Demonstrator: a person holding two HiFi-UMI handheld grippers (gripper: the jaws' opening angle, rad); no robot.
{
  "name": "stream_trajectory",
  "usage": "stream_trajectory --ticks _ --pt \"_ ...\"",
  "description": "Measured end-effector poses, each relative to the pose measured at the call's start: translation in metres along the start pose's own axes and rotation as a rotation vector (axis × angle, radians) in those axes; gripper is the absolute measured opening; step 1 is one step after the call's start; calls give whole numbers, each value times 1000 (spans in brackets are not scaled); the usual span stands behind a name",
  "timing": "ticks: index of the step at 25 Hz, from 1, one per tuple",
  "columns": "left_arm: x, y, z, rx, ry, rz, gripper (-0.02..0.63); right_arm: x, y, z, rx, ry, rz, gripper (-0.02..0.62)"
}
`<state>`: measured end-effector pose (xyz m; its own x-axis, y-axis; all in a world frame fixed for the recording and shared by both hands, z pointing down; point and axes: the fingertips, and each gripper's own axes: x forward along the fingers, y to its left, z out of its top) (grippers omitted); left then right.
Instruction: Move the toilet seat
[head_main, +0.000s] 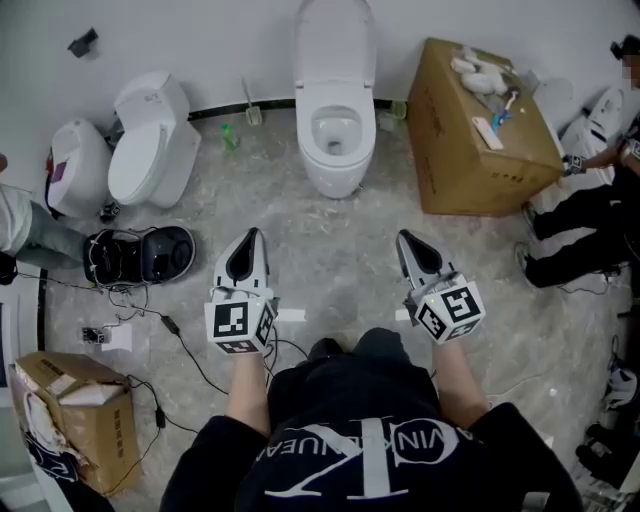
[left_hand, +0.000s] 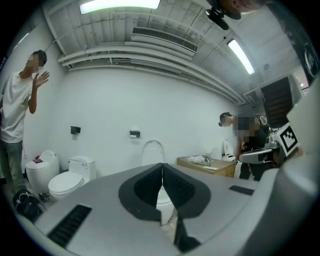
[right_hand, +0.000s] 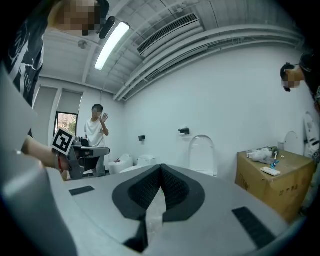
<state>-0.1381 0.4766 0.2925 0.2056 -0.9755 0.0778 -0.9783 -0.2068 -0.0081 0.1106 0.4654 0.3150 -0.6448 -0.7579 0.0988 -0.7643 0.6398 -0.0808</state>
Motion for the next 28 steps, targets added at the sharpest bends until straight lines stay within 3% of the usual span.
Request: stream_trajectory --ticks 6,11,21,28 --pt "11 1 -3 -40 -3 -6 9 4 -7 0 9 5 -5 9" --pt "25 4 -15 -79 36 -21 70 12 -21 -6 70 18 -14 137" --pt "86 31 -39 -106 110 -9 101 80 -54 -26 106 53 36 149" --pt "166 56 -50 -145 126 7 122 148 -104 -33 138 84 44 150"
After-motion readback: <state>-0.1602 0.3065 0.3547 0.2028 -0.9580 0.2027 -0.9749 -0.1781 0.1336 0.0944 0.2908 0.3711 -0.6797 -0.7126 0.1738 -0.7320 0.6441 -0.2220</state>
